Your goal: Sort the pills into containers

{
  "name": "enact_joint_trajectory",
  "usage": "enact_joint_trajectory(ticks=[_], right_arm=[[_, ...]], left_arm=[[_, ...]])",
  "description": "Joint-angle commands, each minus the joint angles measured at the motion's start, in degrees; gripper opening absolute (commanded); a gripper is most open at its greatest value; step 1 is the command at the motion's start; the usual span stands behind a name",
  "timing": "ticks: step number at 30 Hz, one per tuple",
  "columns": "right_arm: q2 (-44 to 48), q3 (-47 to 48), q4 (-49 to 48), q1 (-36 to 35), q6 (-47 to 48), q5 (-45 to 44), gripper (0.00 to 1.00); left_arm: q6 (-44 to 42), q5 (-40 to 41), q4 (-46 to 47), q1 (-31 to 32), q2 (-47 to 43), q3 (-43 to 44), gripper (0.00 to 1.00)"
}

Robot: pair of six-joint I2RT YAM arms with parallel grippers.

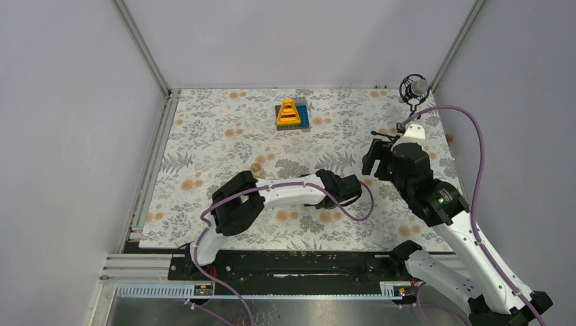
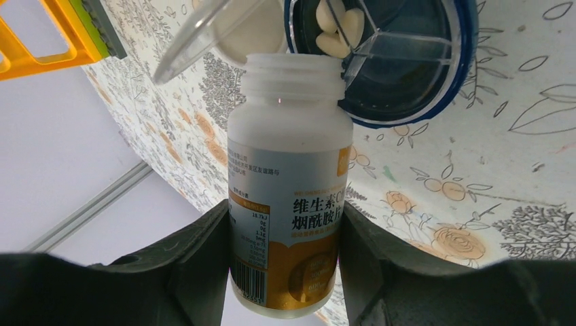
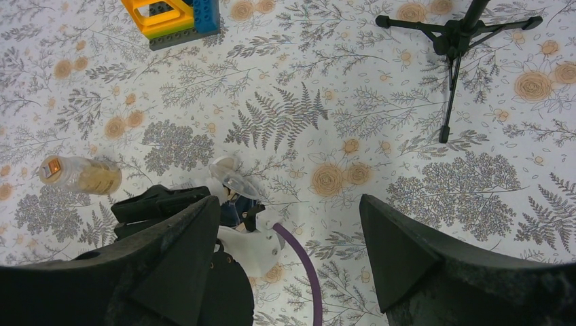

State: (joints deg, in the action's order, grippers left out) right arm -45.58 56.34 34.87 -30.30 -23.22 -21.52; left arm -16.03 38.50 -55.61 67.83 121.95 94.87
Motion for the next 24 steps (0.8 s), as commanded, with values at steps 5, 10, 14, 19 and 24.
enact_joint_trajectory(ticks=[5, 10, 14, 19, 24], right_arm=[[-0.2, 0.0, -0.9, 0.5, -0.7, -0.8, 0.83], [-0.2, 0.1, -0.9, 0.6, -0.9, -0.5, 0.83], [-0.3, 0.4, -0.9, 0.7, -1.1, -0.2, 0.83], [-0.3, 0.8, -0.9, 0.9, -1.4, 0.2, 0.83], [-0.6, 1.7, -0.1, 0.9, -1.8, 0.7, 0.83]], left_arm=[[2.3, -1.0, 6.7, 0.1, -6.7, -5.4, 0.0], [3.4, -1.2, 10.5, -0.4, -10.3, -8.8, 0.0], [4.0, -3.0, 13.2, -0.8, -13.4, -12.1, 0.0], [3.8, -6.5, 16.1, -1.2, -17.9, -16.0, 0.0], [3.4, -11.4, 19.2, -1.6, -22.5, -19.9, 0.0]])
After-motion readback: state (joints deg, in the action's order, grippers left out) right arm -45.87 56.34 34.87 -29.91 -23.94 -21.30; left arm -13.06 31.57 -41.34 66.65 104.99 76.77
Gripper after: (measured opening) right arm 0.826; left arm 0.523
